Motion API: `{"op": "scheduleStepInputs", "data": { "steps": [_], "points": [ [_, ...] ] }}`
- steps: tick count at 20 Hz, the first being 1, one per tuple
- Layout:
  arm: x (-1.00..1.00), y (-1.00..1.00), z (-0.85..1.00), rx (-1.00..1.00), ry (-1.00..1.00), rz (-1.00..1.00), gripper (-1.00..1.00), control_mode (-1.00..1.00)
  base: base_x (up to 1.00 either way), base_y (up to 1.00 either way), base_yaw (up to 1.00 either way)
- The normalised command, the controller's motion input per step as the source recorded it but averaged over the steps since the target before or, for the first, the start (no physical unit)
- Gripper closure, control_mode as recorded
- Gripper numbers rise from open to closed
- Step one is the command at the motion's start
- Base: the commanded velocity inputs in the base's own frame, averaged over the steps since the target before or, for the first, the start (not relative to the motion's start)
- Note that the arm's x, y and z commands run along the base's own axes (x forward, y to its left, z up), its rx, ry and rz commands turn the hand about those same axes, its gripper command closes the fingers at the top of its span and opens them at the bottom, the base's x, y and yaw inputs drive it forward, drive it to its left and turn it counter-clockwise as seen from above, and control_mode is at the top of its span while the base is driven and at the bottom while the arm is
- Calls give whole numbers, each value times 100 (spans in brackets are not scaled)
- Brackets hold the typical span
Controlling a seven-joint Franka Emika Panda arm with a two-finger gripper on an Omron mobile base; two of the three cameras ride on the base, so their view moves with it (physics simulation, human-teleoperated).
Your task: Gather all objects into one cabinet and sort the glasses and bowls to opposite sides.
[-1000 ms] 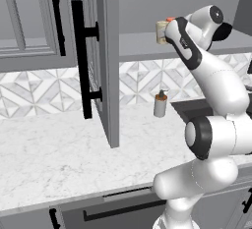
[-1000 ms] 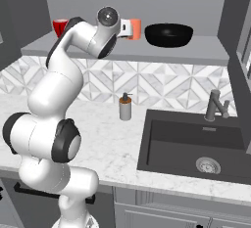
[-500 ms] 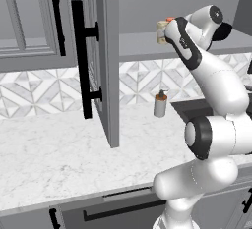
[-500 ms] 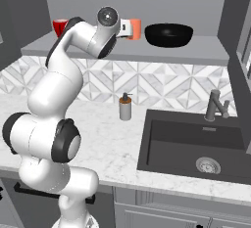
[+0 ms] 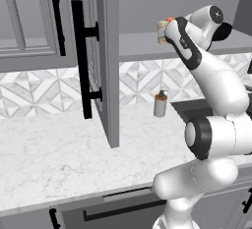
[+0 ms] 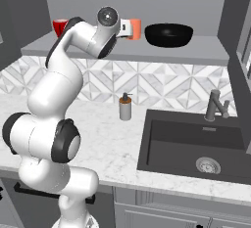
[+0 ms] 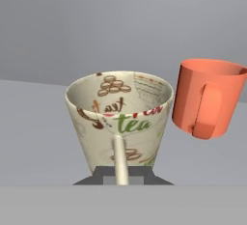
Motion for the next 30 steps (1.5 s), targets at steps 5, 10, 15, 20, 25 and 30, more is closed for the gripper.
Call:
{"op": "scheduleStepInputs", "data": {
  "steps": [5, 10, 15, 20, 25, 30],
  "points": [
    [-9, 6, 0, 0, 0, 0, 100, -100, 0, 0, 0],
    [-11, 52, 0, -1, -1, 0, 100, -100, 0, 0, 0],
    [-1, 61, 0, 0, 0, 0, 100, -100, 0, 0, 0],
    [0, 51, 1, 0, 0, 0, 100, -100, 0, 0, 0],
    [-2, 51, 2, 0, 1, 1, 100, -100, 0, 0, 0],
    [0, 41, 0, 0, 0, 2, 100, -100, 0, 0, 0]
  ]
}}
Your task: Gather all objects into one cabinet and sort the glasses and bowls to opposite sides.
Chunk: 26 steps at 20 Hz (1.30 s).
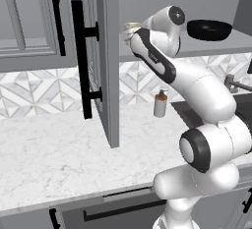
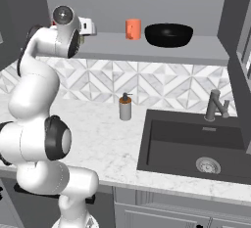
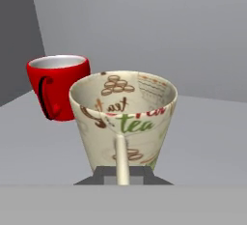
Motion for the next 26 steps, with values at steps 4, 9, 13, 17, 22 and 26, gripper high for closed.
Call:
{"op": "scheduleStepInputs", "data": {
  "steps": [4, 9, 13, 17, 22, 26],
  "points": [
    [0, 36, 0, 0, 0, 2, 100, -100, 0, 0, 0],
    [0, 36, 0, 0, 0, 1, 100, -100, 0, 0, 0],
    [0, 35, 0, 0, 0, 1, 100, -100, 0, 0, 0],
    [0, 35, 0, 0, 0, 1, 100, -100, 0, 0, 0],
    [0, 35, 0, 0, 0, 0, 100, -100, 0, 0, 0],
    [0, 30, 0, 0, 0, 1, 100, -100, 0, 0, 0]
  ]
}}
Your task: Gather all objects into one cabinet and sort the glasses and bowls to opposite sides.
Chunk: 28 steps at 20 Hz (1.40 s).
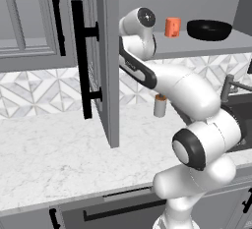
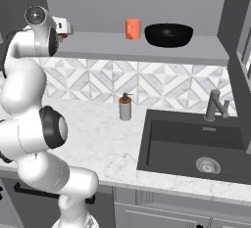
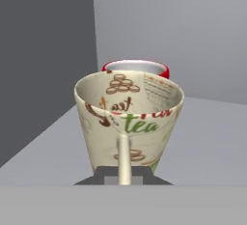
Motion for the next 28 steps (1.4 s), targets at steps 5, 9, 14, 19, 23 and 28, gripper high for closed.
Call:
{"op": "scheduleStepInputs", "data": {
  "steps": [5, 9, 14, 19, 23, 28],
  "points": [
    [6, 21, 0, 0, 0, 0, 100, -100, 0, 0, 0],
    [14, 1, 0, 0, 0, 0, 100, -100, 0, 0, 0],
    [11, 0, 0, 6, 0, 0, 100, -100, 0, 0, 0],
    [0, 0, -2, 5, 0, 0, 100, -100, 0, 0, 0],
    [-11, 0, 0, 0, 0, 0, 100, -100, 0, 0, 0],
    [-19, 0, -2, 0, -1, 0, 100, -100, 0, 0, 0]
  ]
}}
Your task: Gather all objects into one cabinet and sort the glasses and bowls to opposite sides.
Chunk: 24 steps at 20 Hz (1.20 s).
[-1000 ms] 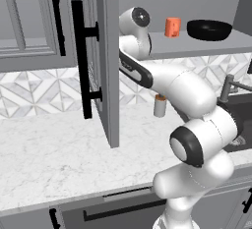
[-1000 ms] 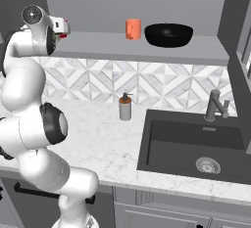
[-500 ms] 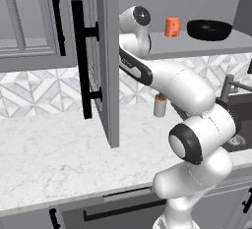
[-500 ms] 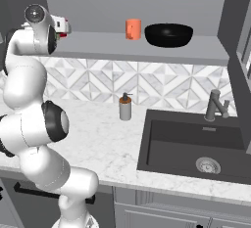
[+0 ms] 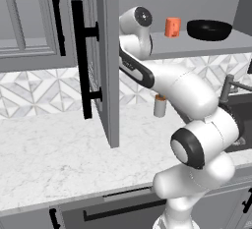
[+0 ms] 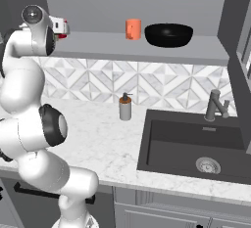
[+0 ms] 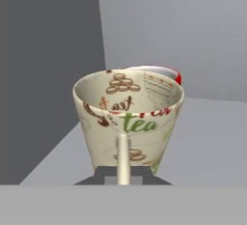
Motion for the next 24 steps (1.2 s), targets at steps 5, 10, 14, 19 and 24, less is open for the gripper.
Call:
{"op": "scheduleStepInputs", "data": {
  "steps": [5, 10, 14, 19, 24],
  "points": [
    [-16, 0, -1, 0, -6, 0, 100, -100, 0, 0, 0],
    [0, 0, -8, 0, -1, 0, 100, -100, 0, 0, 0],
    [0, 0, -10, 0, 0, 0, -100, -100, 0, 0, 0],
    [0, 0, 0, 0, 0, 0, -100, -100, 0, 0, 0],
    [0, -1, 0, 0, 0, 0, -100, -100, 0, 0, 0]
  ]
}}
